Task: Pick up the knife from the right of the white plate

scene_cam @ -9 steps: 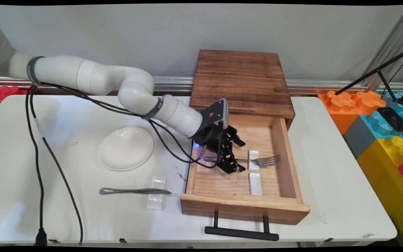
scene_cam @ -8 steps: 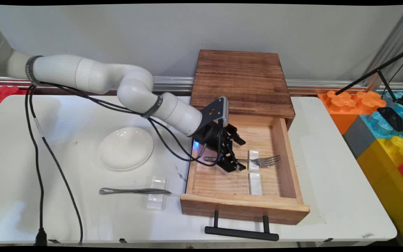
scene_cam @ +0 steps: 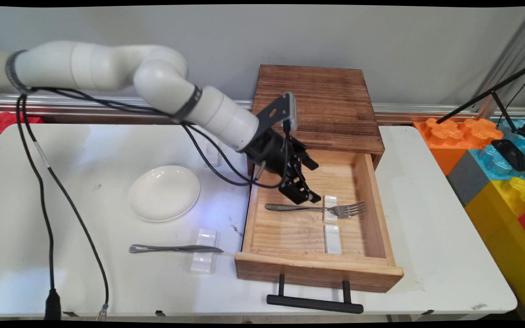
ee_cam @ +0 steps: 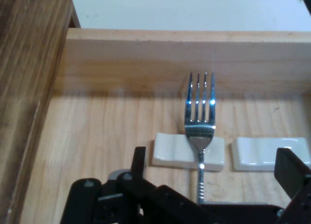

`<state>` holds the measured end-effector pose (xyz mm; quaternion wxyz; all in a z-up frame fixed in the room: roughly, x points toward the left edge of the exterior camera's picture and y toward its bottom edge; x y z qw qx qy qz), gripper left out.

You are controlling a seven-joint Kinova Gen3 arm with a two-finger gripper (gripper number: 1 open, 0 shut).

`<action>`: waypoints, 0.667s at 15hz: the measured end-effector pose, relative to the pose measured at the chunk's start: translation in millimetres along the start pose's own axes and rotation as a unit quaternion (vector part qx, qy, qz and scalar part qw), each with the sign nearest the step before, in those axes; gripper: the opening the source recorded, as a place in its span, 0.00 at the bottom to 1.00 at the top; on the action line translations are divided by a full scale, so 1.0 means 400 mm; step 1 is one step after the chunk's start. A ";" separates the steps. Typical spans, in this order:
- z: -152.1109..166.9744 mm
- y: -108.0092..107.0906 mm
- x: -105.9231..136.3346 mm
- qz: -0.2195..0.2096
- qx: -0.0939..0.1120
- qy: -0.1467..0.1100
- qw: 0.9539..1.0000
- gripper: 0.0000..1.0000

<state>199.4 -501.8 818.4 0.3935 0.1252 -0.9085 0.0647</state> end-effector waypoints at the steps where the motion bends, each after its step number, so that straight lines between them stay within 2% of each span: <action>1: -0.025 0.004 0.018 -0.005 0.000 -0.005 1.000 1.00; 6: -0.146 0.027 0.085 -0.021 0.000 -0.035 0.999 1.00; 10: -0.242 0.059 0.107 -0.032 -0.013 -0.063 0.997 1.00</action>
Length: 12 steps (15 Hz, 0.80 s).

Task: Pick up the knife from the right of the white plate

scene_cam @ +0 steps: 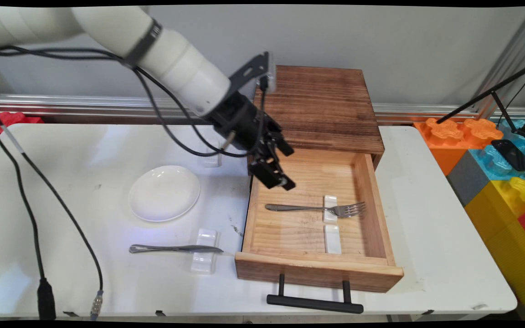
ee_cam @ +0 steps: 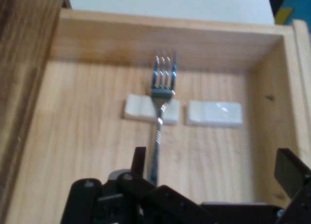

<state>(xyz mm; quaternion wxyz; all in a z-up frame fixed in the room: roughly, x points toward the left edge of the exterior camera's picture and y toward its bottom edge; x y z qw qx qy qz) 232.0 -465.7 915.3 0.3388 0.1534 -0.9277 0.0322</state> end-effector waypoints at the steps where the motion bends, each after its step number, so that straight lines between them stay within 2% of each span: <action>1: -0.023 0.010 0.000 -0.003 -0.004 -0.007 1.000 1.00; 8: -0.166 0.068 -0.026 -0.015 -0.022 -0.050 0.998 1.00; 12: -0.227 0.103 -0.067 -0.014 -0.030 -0.073 0.997 1.00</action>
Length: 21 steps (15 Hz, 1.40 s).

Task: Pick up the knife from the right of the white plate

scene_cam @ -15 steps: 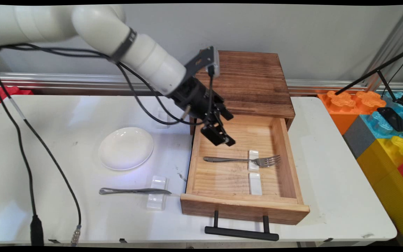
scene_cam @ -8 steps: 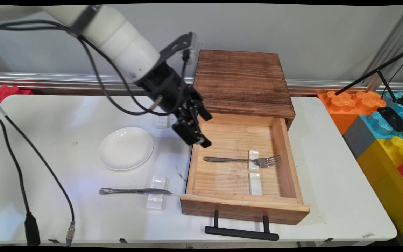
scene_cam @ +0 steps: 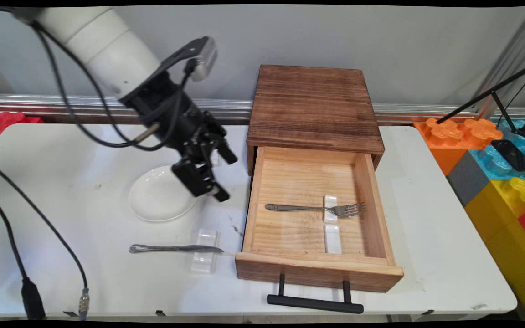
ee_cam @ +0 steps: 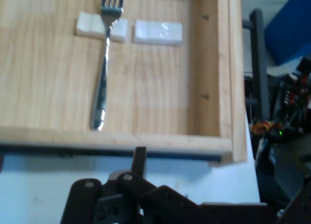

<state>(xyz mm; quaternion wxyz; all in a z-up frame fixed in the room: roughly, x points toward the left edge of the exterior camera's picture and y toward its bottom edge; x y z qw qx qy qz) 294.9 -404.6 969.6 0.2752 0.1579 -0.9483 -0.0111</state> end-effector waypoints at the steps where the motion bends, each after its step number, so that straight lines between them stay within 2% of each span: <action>1: -0.008 0.009 -0.012 0.001 -0.001 -0.005 1.000 1.00; 8: -0.013 0.061 -0.100 0.004 0.001 -0.045 0.999 1.00; 13: 0.040 0.075 -0.157 0.009 0.016 -0.068 0.998 1.00; 21: 0.169 0.075 -0.258 0.014 0.041 -0.099 0.994 1.00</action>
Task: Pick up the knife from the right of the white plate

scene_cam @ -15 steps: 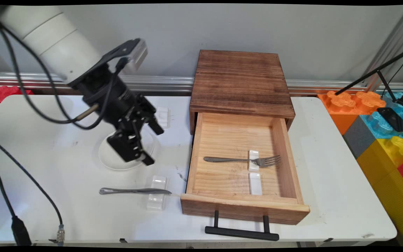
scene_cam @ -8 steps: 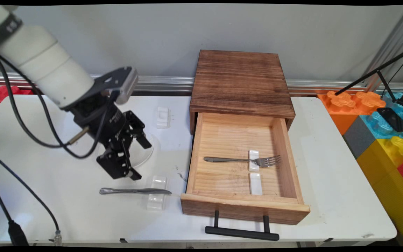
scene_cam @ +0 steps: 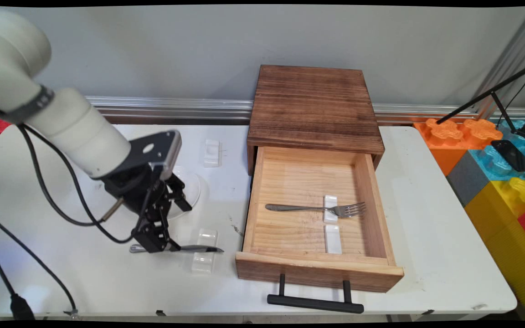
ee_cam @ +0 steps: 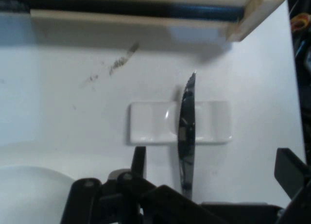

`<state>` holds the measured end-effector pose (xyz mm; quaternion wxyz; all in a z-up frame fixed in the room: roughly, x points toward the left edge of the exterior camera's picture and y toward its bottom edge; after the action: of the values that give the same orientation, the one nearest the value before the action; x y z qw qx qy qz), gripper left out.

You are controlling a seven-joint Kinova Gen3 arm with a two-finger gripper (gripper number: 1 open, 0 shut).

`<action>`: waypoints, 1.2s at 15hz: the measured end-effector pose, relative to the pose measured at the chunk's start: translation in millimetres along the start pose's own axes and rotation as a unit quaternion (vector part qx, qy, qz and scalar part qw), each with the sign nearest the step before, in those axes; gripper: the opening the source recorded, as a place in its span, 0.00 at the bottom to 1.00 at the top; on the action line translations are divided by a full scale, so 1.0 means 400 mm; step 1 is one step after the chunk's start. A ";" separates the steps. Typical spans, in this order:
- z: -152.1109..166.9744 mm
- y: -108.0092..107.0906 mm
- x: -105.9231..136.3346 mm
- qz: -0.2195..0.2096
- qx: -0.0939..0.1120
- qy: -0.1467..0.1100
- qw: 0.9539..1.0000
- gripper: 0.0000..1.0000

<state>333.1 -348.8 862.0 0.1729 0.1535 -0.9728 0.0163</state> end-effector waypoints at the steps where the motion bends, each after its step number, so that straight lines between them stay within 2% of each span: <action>1: 0.018 0.001 -0.008 0.000 0.002 -0.004 1.000 1.00; 8: 0.105 0.005 -0.059 -0.002 0.014 -0.028 1.000 1.00; 18: 0.158 0.002 -0.092 -0.007 0.018 -0.043 0.999 1.00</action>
<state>344.9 -342.6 790.2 0.1278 0.1636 -0.9779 0.0263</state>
